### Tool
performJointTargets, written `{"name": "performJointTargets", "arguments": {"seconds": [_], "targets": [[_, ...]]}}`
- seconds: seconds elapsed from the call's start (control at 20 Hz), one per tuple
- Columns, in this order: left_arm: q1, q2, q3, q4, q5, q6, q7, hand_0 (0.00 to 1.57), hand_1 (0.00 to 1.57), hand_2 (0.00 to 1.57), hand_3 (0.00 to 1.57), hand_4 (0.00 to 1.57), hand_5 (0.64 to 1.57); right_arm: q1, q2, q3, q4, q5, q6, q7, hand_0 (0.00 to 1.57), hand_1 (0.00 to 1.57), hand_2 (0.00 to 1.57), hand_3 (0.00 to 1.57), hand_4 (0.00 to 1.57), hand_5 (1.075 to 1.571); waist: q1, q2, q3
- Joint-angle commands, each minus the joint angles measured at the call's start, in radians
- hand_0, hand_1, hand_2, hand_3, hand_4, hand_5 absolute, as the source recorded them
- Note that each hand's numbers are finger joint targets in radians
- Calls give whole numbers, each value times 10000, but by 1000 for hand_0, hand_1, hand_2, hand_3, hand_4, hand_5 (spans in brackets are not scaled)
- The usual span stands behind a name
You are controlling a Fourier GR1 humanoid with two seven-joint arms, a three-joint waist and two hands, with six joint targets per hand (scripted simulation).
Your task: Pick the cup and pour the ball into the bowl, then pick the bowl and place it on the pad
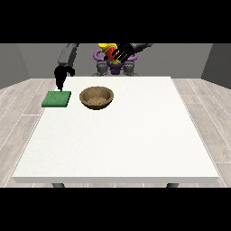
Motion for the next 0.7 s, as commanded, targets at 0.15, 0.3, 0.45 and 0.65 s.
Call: {"name": "performJointTargets", "arguments": {"seconds": [0.15, 0.3, 0.45, 0.65], "targets": [[2033, -4, 1031, -1387, 4012, -28, -2199, 0, 0, 0, 0, 621, 1568, -404, 737, 192, -312, -115, -717, 986, 0, 0, 0, 0, 571, 1571, 16, 619, 8], [3121, -4, 1245, -1037, 5179, -1005, -3384, 0, 0, 0, 0, 0, 707, -623, 990, 383, -760, -26, -1219, 1420, 0, 0, 0, 0, 0, 1571, -176, 622, 19], [3977, 6, 1248, -905, 5832, -1510, -4378, 0, 0, 0, 0, 0, 733, -434, 1392, 594, -943, 171, -1732, 1278, 0, 0, 0, 0, 0, 1570, 3, 573, 42], [3651, 75, 1552, -768, 5767, -1932, -4285, 0, 0, 0, 0, 0, 724, 266, 2096, 1030, -659, 428, -2098, 900, 0, 0, 0, 0, 0, 1571, 77, 351, 58]]}}
